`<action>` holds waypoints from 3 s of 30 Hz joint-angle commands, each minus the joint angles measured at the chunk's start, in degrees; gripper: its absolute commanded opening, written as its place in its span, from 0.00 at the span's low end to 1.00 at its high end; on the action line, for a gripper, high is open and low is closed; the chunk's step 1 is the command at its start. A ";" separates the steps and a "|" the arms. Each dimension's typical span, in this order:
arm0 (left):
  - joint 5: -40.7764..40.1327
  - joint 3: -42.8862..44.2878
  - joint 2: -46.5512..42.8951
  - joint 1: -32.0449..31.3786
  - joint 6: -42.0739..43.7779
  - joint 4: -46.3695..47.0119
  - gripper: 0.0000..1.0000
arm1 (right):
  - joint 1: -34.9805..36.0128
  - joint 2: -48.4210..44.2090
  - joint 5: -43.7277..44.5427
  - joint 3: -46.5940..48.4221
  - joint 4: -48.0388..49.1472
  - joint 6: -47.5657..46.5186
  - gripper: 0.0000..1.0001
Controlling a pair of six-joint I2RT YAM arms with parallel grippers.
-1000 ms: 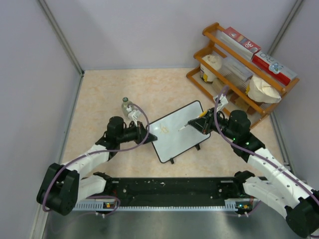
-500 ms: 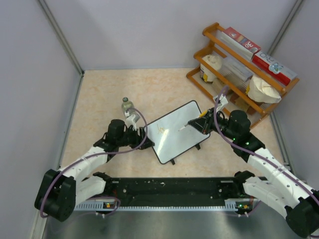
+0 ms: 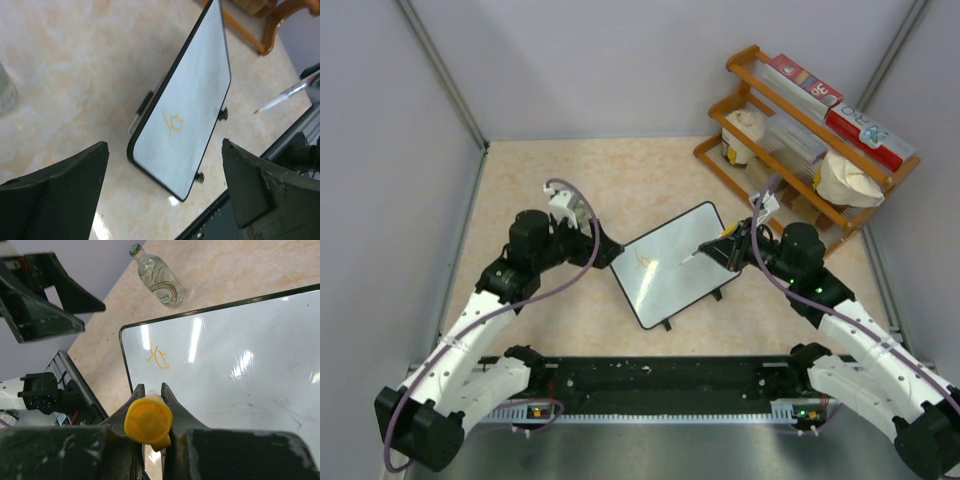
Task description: Write a sentence on the whiteboard
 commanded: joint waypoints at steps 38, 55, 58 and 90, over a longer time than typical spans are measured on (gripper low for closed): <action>27.47 65.29 71.62 -10.52 37.27 -48.93 0.00 | -6.41 -14.46 1.51 2.87 -20.25 -5.81 0.00; 31.43 62.12 74.34 -16.32 38.86 -47.79 0.00 | -6.59 -15.34 0.99 4.19 -21.75 -6.08 0.00; 31.08 62.30 74.52 -16.59 36.92 -45.24 0.00 | -6.59 -15.60 1.16 4.28 -22.10 -6.07 0.00; 10.07 4.66 14.76 -2.00 1.17 6.61 0.84 | -6.15 -11.04 -5.78 1.91 -8.58 -4.15 0.00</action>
